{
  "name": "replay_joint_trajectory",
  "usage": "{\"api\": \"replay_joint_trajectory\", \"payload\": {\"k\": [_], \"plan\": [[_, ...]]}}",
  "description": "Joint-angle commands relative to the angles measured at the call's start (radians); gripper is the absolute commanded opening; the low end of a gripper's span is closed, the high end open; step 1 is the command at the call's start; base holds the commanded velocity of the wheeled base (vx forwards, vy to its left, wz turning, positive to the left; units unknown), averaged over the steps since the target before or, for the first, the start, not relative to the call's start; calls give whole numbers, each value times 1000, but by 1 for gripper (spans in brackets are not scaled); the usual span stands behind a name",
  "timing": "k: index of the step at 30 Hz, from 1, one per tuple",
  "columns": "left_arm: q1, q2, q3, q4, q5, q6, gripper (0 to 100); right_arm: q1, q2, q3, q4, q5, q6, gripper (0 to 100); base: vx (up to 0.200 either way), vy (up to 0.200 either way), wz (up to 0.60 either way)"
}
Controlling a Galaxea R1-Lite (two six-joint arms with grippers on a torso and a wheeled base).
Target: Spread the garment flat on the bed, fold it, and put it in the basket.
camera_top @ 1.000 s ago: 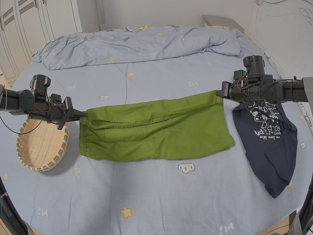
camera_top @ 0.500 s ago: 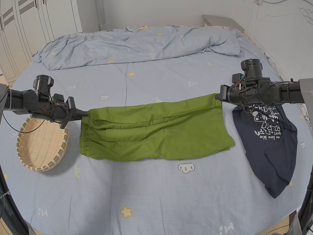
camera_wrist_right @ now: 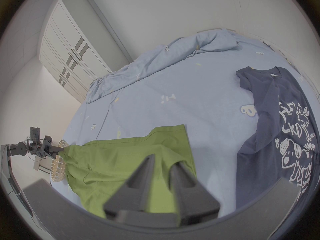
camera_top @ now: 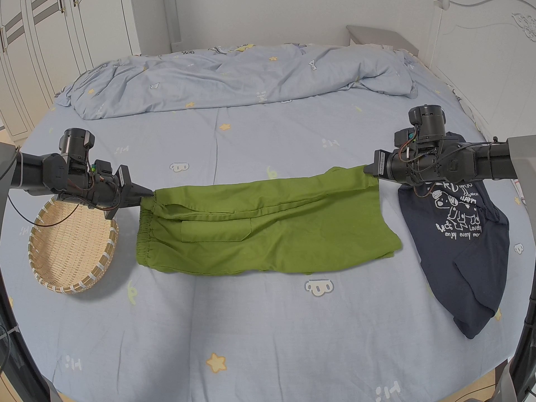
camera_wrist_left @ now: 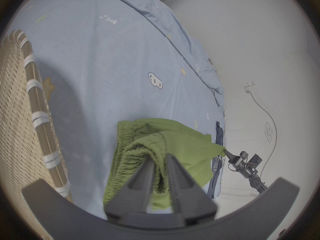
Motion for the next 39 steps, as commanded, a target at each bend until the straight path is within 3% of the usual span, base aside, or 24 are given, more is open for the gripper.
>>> {"api": "replay_joint_trajectory", "payload": {"k": [1, 15, 21, 25, 30, 32, 34, 35, 39], "plan": [[-8, 9, -11, 0, 0, -1, 100, 3, 9, 0, 1, 1, 1, 100, 0, 0, 0], [-89, -48, -9, 6, -2, -73, 100, 4, 9, 12, 2, -5, 3, 100, 0, 0, 0], [-105, 60, -115, -23, 32, -88, 100, 4, 0, 13, 7, -33, 12, 100, 0, 0, 0], [-94, 124, -246, -30, 49, -190, 100, 10, -70, 98, 7, -33, 29, 100, 0, 0, 0], [-74, 155, -347, -35, 54, -285, 100, 35, -173, 266, -21, -27, 127, 100, 0, 0, 0], [-69, 181, -391, -37, 55, -326, 100, 32, -204, 360, -111, -27, 139, 100, 0, 0, 0], [-69, 190, -401, -38, 57, -331, 100, 30, -207, 378, -142, -28, 136, 100, 0, 0, 0], [-69, 216, -424, -37, 69, -335, 100, 24, -207, 411, -228, -27, 135, 100, 0, 0, 0], [-77, 232, -430, -37, 81, -332, 100, 18, -215, 441, -252, -27, 139, 100, 0, 0, 0]]}}
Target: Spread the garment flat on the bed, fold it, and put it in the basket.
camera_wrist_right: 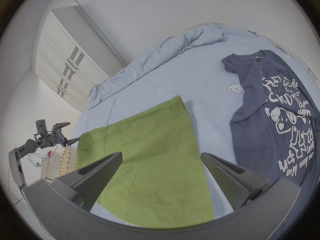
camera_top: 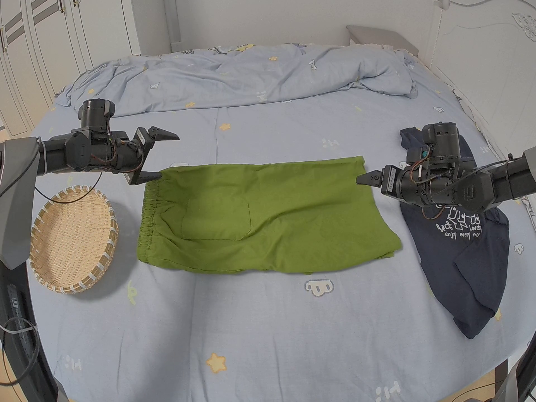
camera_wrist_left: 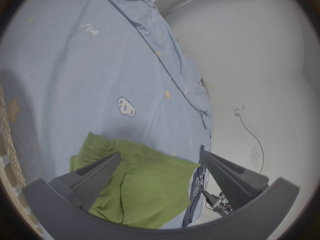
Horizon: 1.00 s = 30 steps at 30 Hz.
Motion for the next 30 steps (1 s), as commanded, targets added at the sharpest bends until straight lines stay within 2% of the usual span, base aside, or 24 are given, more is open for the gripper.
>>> {"api": "replay_joint_trajectory", "payload": {"k": [1, 8, 10, 12, 16, 17, 18, 19, 20, 21, 22, 23, 24, 30], "plan": [[0, 66, -48, 0, 14, -14, 100, -6, -58, 80, -34, 2, 12, 100, 0, 0, 0], [0, 52, -54, 3, 21, -9, 100, -7, -87, 94, -34, 5, 25, 100, 0, 0, 0], [15, 15, -42, 6, 21, -9, 100, -30, -96, 91, -29, 30, 27, 100, 0, 0, 0], [43, -45, 3, 10, 11, -7, 100, -61, -95, 87, -18, 71, 27, 100, 0, 0, 0], [72, -137, 108, -2, -14, 22, 100, -85, -90, 56, 23, 91, 24, 100, 0, 0, 0], [81, -164, 154, -2, -31, 68, 100, -96, -84, 34, 46, 122, 25, 100, 0, 0, 0], [91, -189, 220, -2, -57, 151, 100, -119, -64, 13, 80, 185, 27, 100, 0, 0, 0], [91, -189, 220, -2, -57, 151, 100, -119, -64, 13, 80, 185, 27, 100, 0, 0, 0], [100, -213, 317, -4, -97, 276, 100, -144, -36, -18, 135, 240, 16, 100, 0, 0, 0], [104, -221, 352, -4, -118, 335, 100, -151, -22, -35, 155, 242, 12, 100, 0, 0, 0], [104, -221, 352, -4, -118, 335, 100, -151, -22, -35, 155, 242, 12, 100, 0, 0, 0], [106, -229, 421, 0, -161, 451, 100, -161, 7, -56, 172, 242, 7, 100, 0, 0, 0], [103, -230, 444, 0, -167, 490, 100, -162, 13, -59, 172, 242, 7, 100, 0, 0, 0], [75, -223, 469, -2, -164, 513, 100, -162, 11, -58, 172, 242, 7, 100, 0, 0, 0]]}}
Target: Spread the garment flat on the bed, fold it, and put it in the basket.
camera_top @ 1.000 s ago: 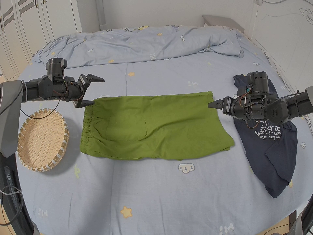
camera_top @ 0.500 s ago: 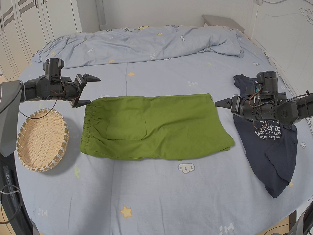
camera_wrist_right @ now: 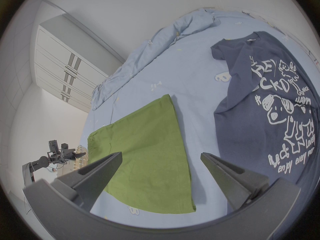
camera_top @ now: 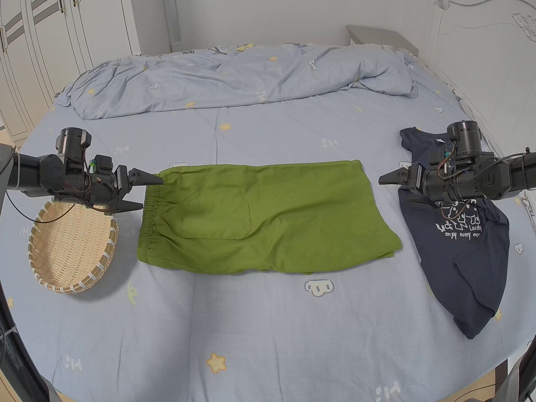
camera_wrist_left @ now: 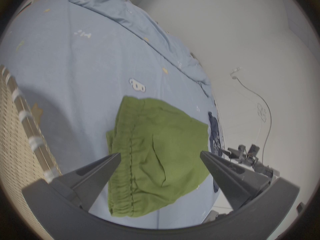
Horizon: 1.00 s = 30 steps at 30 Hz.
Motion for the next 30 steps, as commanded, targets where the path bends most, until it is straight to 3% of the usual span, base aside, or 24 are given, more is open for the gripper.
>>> {"api": "replay_joint_trajectory", "payload": {"k": [1, 10, 16, 19, 30], "plan": [[-36, -26, 69, 0, -5, 21, 100, -17, 39, -23, 11, 10, -2, 100, 0, 0, 0], [-47, -18, 78, 1, 78, 58, 100, -10, 42, -19, 12, 10, -2, 100, 0, 0, 0], [-50, 2, 76, 0, 173, 72, 100, -1, 45, -17, 15, 10, -2, 100, 0, 0, 0], [-56, 18, 79, 4, 221, 132, 100, 4, 45, -16, 17, 10, -2, 100, 0, 0, 0], [-72, 71, 76, 0, 238, 147, 100, 10, 42, -9, 17, 10, -2, 100, 0, 0, 0]]}}
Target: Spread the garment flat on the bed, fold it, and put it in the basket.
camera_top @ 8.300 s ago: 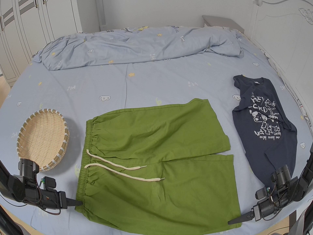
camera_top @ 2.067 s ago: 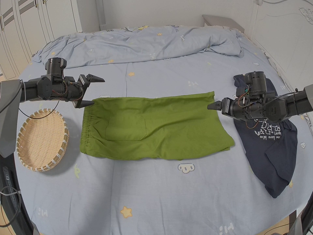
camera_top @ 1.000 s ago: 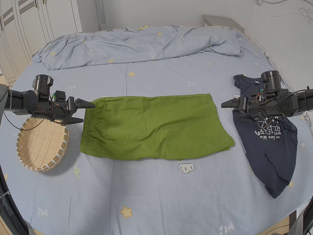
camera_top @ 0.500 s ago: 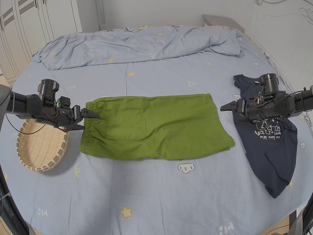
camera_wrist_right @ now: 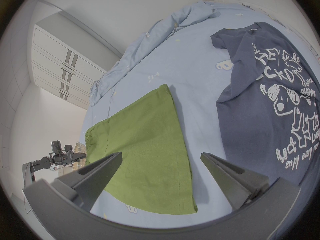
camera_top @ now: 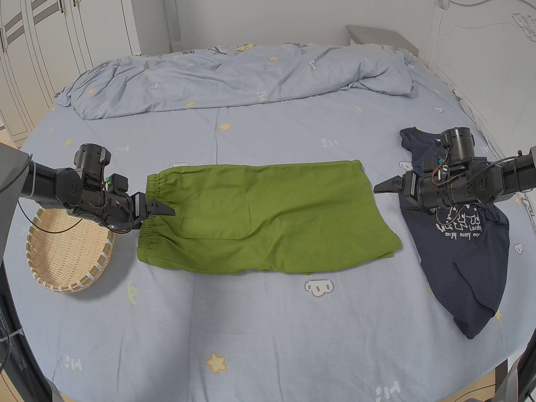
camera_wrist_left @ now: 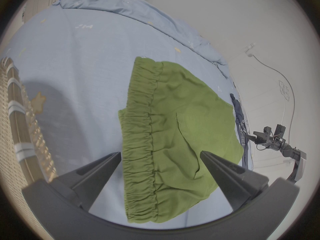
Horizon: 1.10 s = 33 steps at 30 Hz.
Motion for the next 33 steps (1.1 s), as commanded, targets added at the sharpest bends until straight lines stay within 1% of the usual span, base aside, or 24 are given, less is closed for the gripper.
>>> {"api": "replay_joint_trajectory", "payload": {"k": [1, 10, 12, 14, 15, 22, 31, 33], "plan": [[1, 42, -6, -3, 3, -3, 100, 1, 0, 2, 0, 1, 0, 100, 0, 0, 0], [11, 64, -24, -4, -29, -37, 100, 3, 3, 2, 0, 1, 2, 100, 0, 0, 0], [15, 79, -44, -10, -61, -90, 100, 3, 3, 2, 0, 1, 2, 100, 0, 0, 0], [18, 83, -56, -20, -115, -133, 100, 3, 3, 2, 0, 1, 2, 100, 0, 0, 0], [21, 90, -59, -23, -124, -144, 100, 3, 3, 2, 0, 1, 2, 100, 0, 0, 0], [53, 116, -79, -24, -136, -150, 100, 1, 3, 1, 0, 1, 3, 100, 0, 0, 0], [40, 133, -79, -24, -141, -150, 100, -2, 0, 1, 0, 1, 6, 100, 0, 0, 0], [38, 131, -79, -24, -153, -153, 100, -2, 0, 1, 0, 1, 6, 100, 0, 0, 0]]}}
